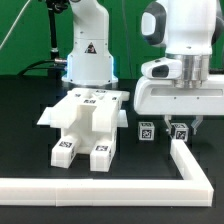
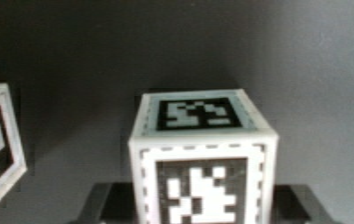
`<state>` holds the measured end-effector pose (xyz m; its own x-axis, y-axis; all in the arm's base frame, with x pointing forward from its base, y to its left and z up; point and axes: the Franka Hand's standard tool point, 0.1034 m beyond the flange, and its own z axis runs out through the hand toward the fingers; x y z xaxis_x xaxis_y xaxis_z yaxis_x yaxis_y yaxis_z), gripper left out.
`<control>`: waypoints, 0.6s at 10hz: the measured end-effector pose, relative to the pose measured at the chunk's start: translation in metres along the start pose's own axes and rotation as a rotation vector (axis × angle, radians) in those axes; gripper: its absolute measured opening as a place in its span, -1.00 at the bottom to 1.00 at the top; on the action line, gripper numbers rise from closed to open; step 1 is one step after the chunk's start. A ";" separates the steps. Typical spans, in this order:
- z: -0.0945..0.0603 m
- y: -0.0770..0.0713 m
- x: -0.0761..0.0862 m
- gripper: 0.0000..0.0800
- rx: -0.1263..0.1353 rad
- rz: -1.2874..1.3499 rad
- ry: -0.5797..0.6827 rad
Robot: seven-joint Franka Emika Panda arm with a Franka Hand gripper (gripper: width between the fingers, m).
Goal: Assemble chair
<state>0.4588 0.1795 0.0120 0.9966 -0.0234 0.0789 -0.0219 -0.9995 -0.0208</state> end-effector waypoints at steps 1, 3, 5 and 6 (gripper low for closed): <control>0.000 0.000 0.000 -0.29 0.000 0.000 0.000; -0.030 0.007 0.010 -0.29 -0.004 -0.037 -0.039; -0.084 0.029 0.033 -0.29 0.010 -0.092 -0.051; -0.113 0.049 0.051 -0.29 0.020 -0.114 -0.062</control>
Offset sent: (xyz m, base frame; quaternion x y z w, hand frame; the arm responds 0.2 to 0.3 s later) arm 0.0187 -0.0319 0.0884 -0.0102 -0.0409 -0.0533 0.9977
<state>0.4994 0.1274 0.1277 0.9956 0.0919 0.0197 0.0926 -0.9951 -0.0348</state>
